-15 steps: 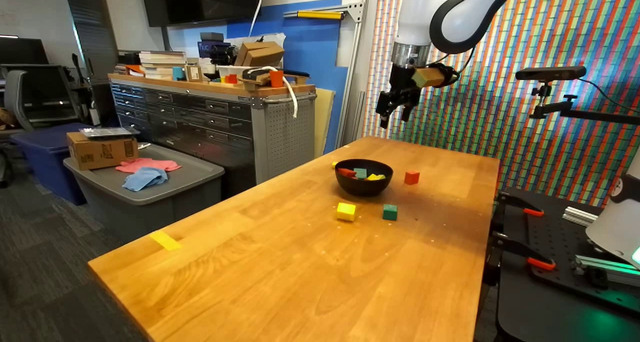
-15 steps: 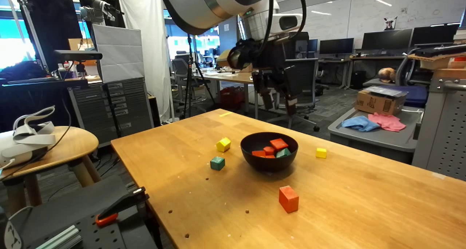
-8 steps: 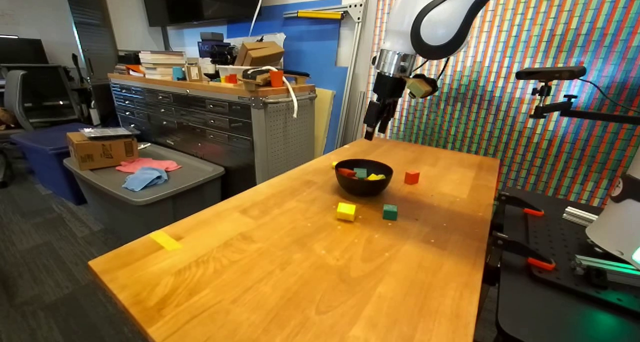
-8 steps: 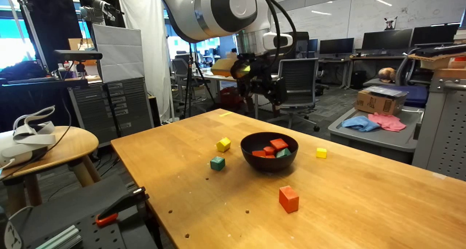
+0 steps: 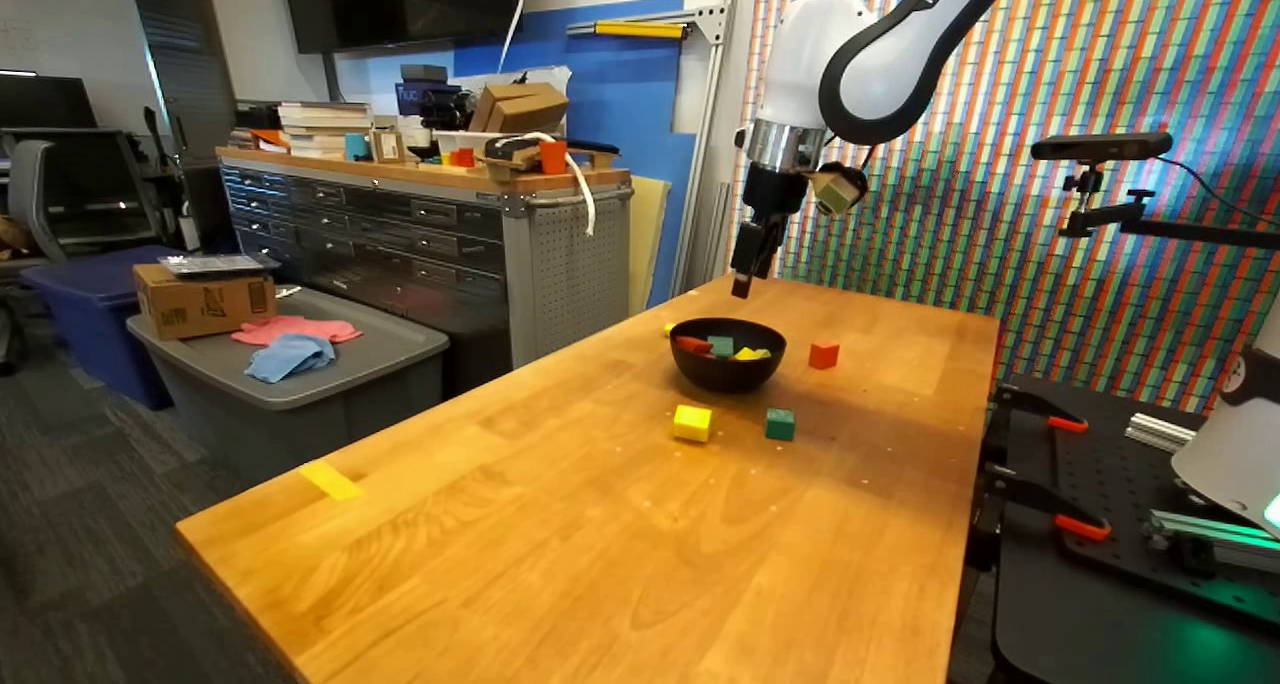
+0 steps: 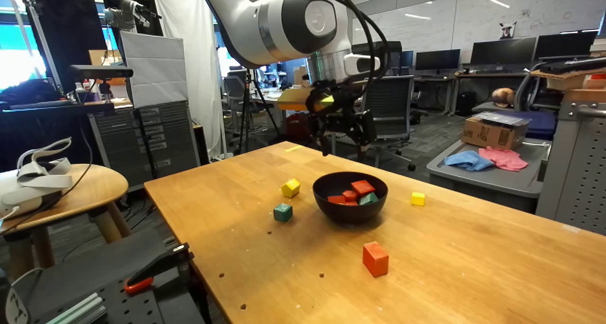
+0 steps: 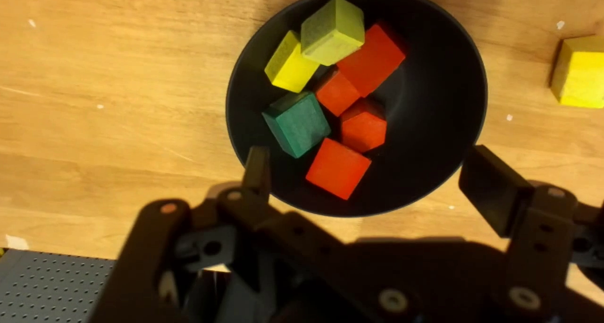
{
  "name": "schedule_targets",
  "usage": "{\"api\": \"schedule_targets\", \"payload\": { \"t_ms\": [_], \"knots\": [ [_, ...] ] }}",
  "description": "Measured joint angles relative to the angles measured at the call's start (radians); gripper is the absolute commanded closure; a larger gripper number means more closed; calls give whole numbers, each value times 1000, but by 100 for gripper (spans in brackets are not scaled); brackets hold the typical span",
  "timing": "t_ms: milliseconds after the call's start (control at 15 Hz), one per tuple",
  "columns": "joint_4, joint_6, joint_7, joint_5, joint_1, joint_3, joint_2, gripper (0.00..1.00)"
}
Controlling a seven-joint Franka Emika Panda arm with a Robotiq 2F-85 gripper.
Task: Take the blocks from the black bowl one at a time and place them on the table
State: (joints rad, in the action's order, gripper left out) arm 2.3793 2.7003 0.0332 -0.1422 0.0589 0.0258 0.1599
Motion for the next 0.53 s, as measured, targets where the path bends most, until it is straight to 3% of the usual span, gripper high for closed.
{"api": "schedule_targets", "payload": {
  "t_ms": [533],
  "knots": [
    [-68, 0, -128, 157, -5, 52, 141, 0]
  ]
}}
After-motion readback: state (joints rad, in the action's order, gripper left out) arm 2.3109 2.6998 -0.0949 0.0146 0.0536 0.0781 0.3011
